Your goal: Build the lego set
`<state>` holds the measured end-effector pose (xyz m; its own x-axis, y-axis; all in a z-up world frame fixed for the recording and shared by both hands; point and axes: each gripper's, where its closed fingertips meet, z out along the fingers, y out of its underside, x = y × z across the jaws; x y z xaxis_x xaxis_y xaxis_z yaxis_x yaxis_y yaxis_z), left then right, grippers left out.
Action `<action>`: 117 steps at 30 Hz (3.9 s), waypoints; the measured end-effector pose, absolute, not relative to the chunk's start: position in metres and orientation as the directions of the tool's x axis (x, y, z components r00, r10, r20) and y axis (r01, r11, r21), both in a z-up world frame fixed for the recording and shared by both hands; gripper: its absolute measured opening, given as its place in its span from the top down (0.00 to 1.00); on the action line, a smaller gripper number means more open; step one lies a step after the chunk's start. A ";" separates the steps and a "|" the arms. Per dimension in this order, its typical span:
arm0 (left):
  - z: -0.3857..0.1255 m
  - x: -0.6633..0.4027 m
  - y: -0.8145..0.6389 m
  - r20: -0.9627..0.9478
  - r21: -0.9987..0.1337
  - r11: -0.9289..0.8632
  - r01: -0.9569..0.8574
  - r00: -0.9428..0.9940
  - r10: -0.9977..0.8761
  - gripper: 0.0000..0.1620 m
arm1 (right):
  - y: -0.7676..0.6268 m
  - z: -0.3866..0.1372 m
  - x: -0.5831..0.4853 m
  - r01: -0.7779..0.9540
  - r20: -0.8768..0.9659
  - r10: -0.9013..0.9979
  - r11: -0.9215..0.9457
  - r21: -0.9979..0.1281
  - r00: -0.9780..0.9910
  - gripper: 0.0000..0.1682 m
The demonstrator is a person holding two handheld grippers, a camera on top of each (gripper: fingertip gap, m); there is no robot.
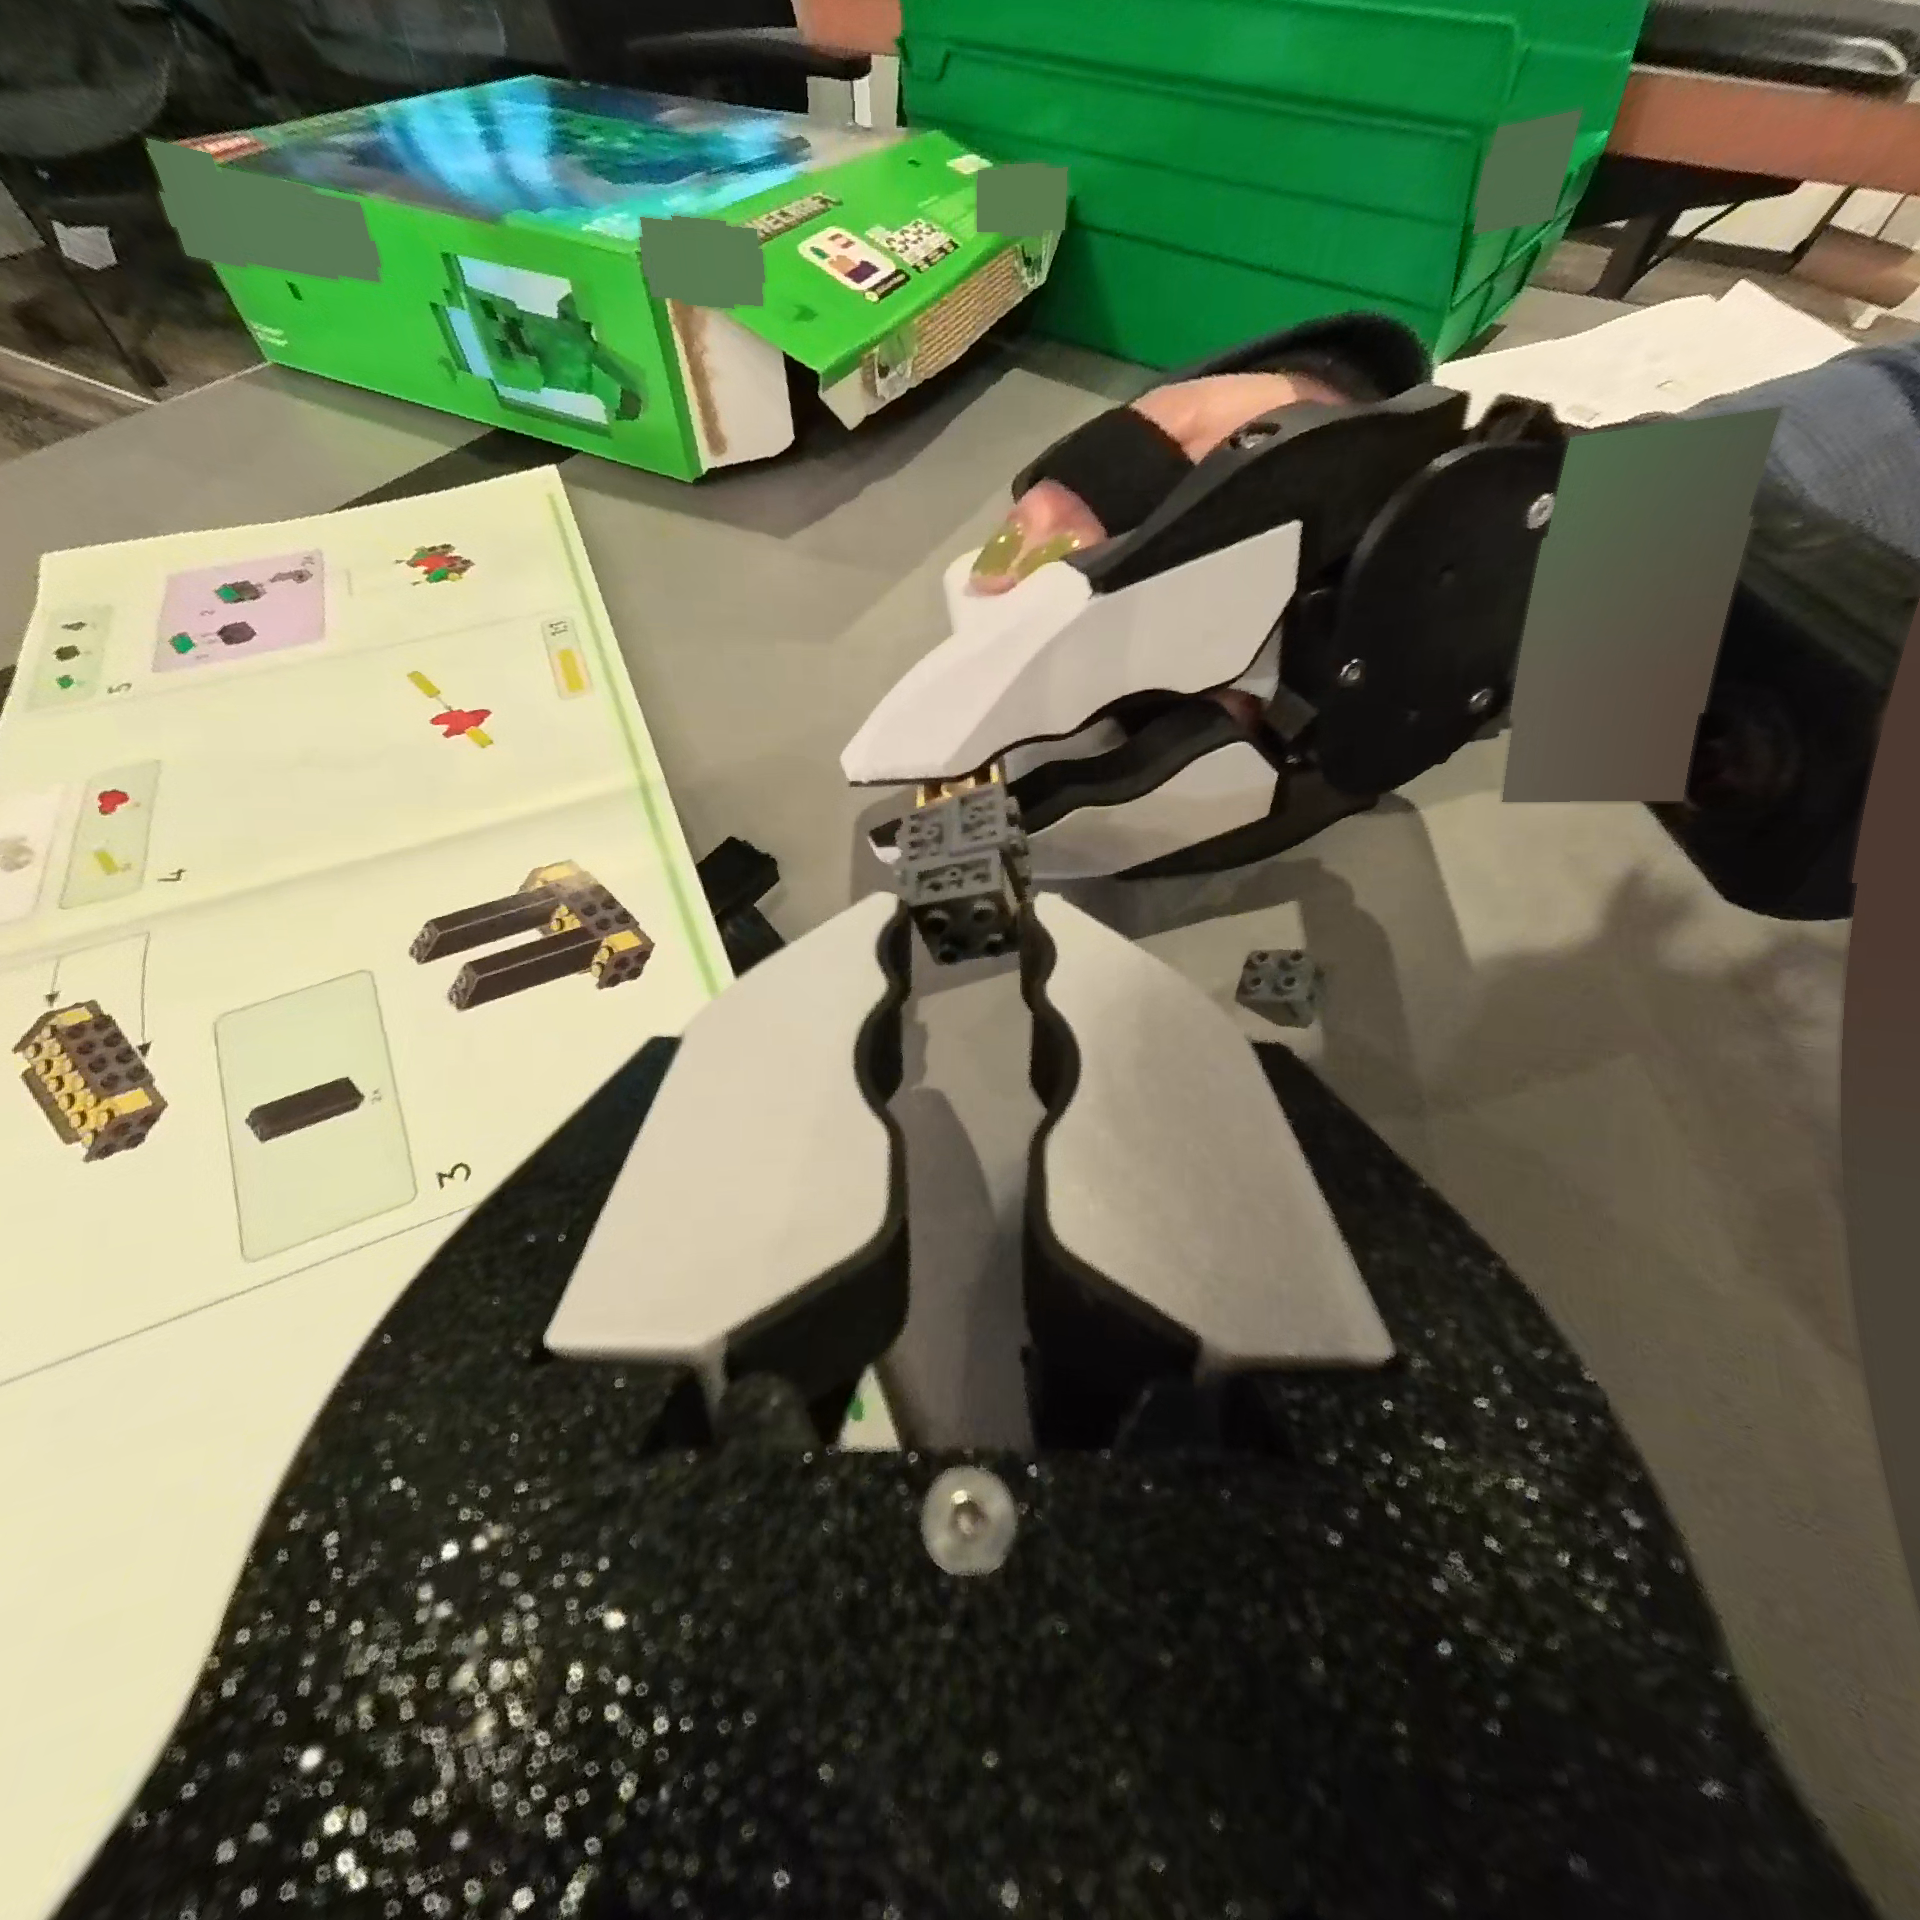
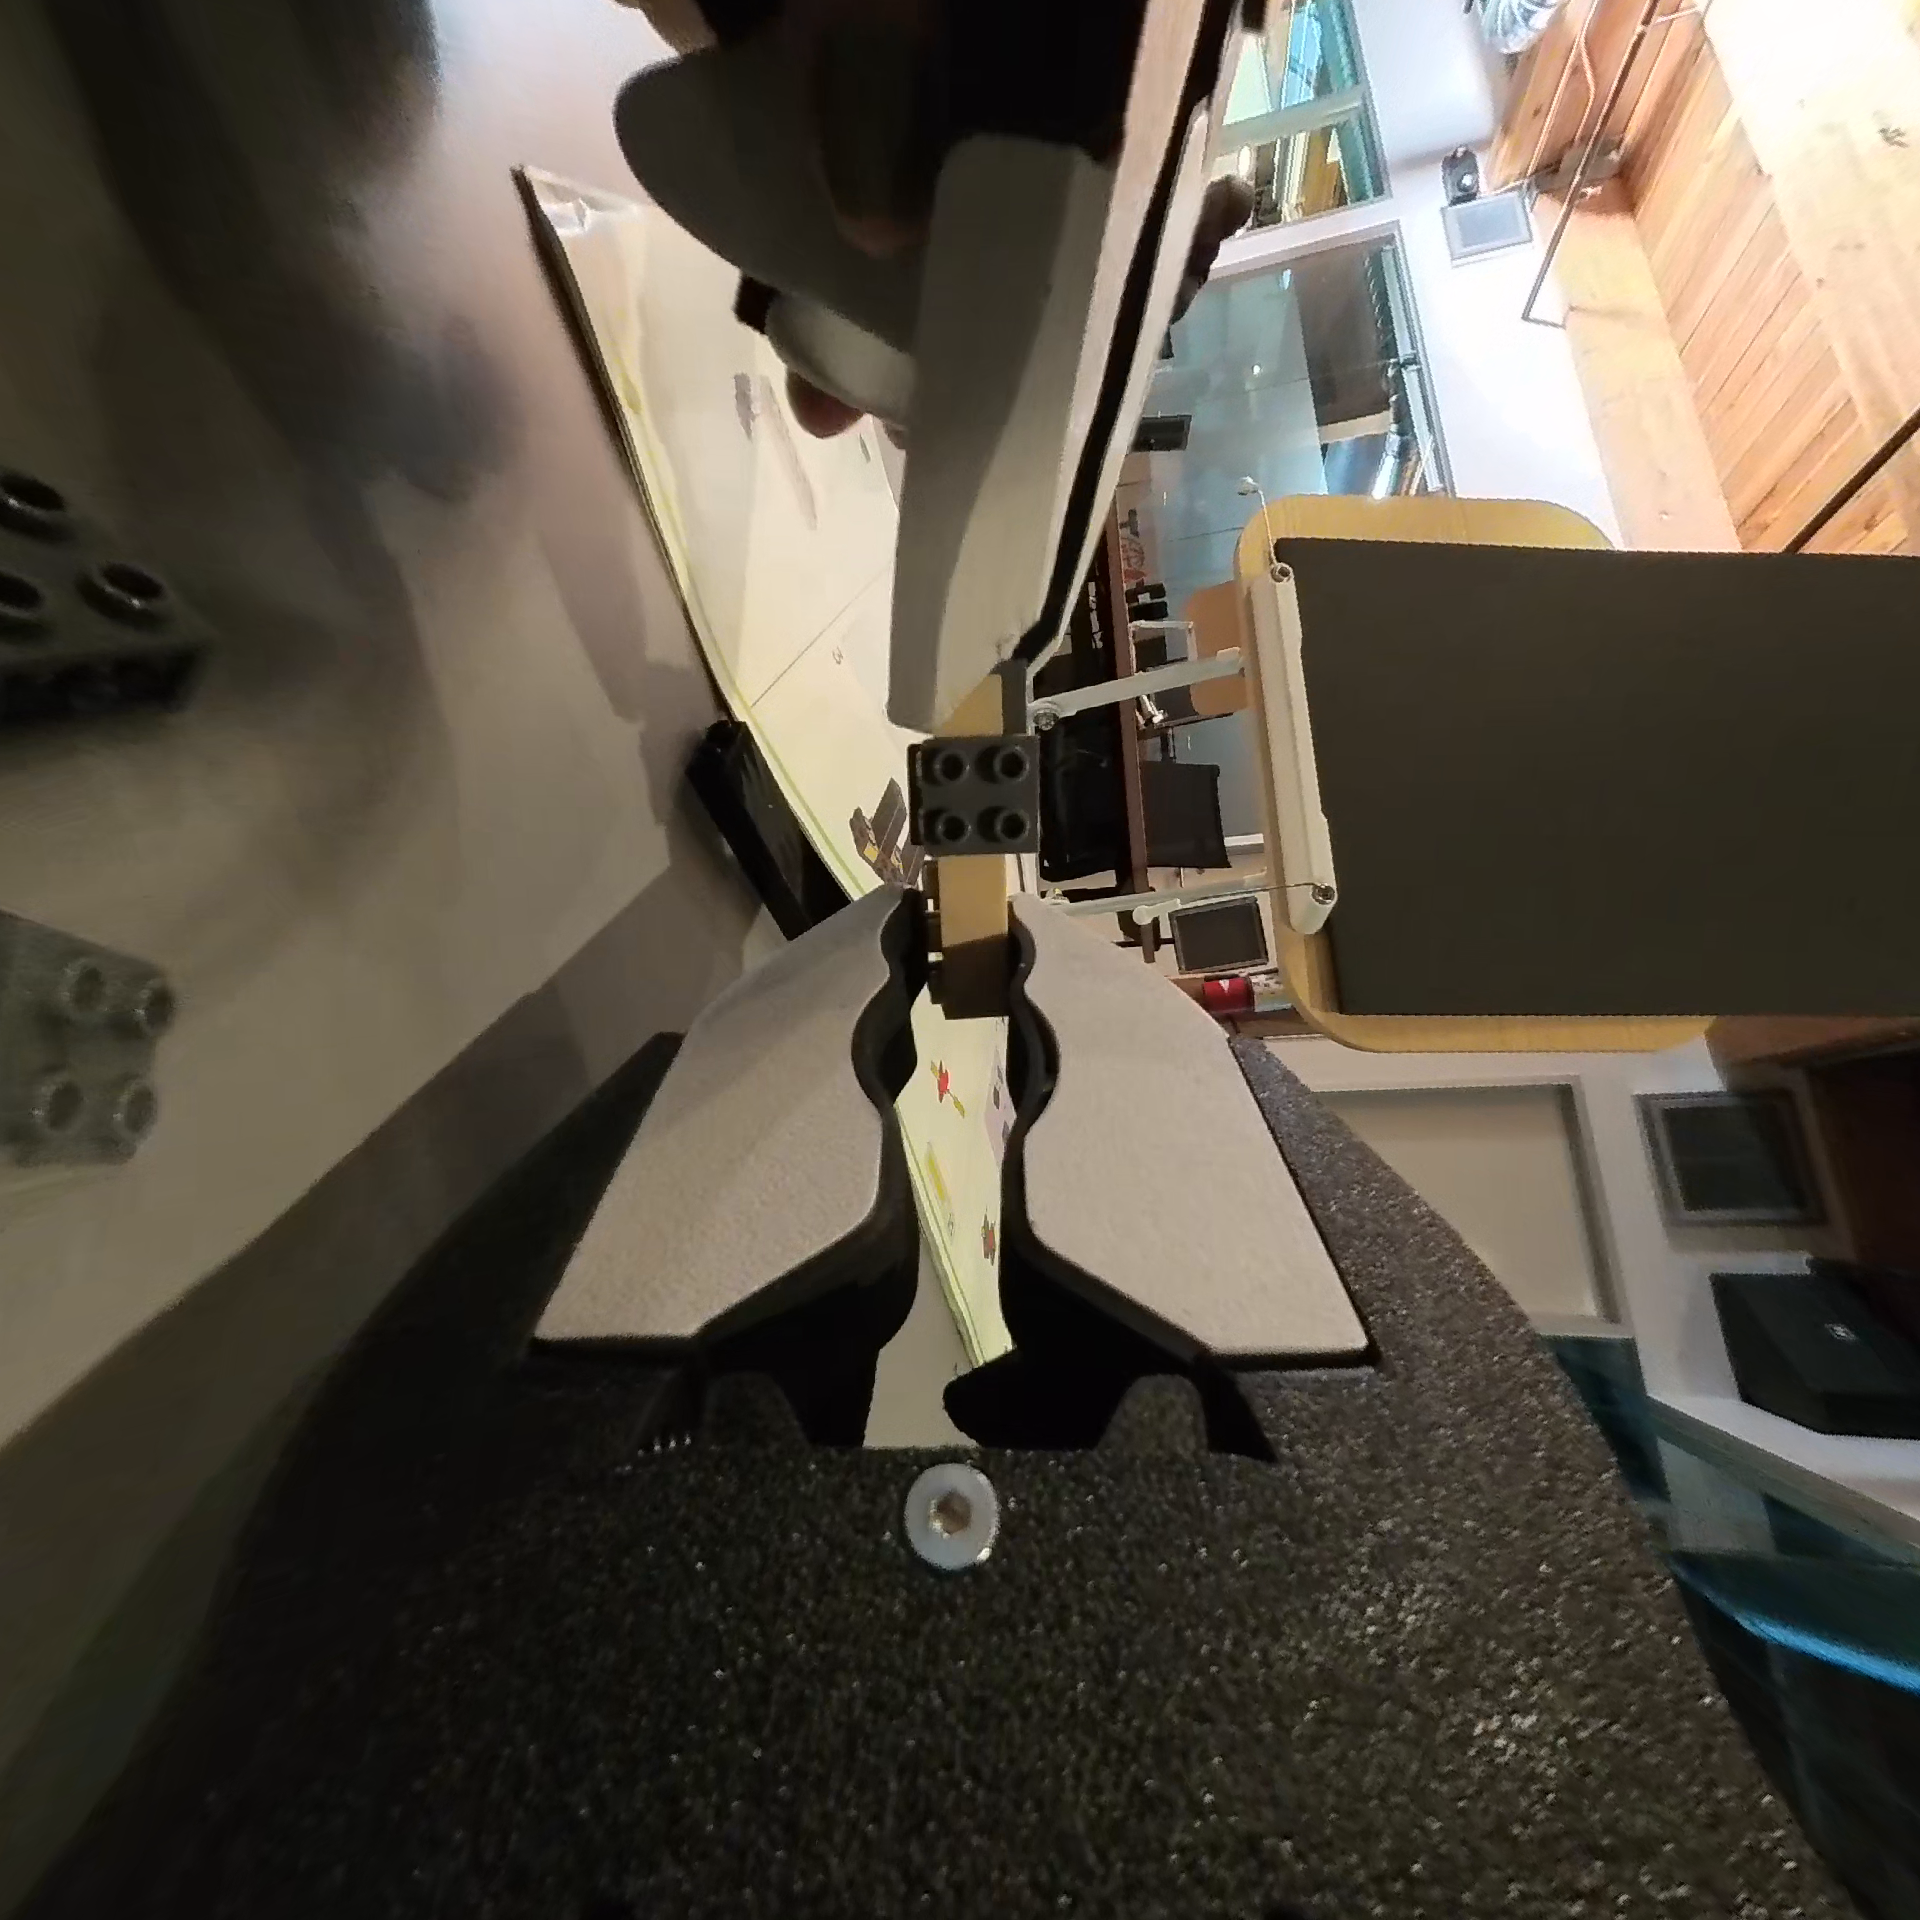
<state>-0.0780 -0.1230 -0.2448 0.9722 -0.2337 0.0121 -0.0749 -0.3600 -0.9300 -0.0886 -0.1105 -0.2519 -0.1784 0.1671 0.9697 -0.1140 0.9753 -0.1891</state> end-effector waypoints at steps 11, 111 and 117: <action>-0.238 -0.078 -0.120 0.014 -0.943 -0.328 -0.057 0.978 -0.210 0.89 | -0.109 -0.246 -0.090 -0.102 0.979 0.163 0.979 -0.176 -0.124 0.93; -0.216 -0.059 -0.143 -0.506 -0.826 -0.169 -0.538 0.839 -0.202 1.00 | -0.120 -0.258 -0.087 -0.104 0.962 0.153 0.978 -0.180 -0.228 0.93; -0.221 -0.054 -0.139 -0.481 -0.809 -0.261 -0.527 0.848 -0.221 1.00 | -0.124 -0.262 -0.086 -0.110 0.977 0.056 0.991 -0.081 -0.208 0.93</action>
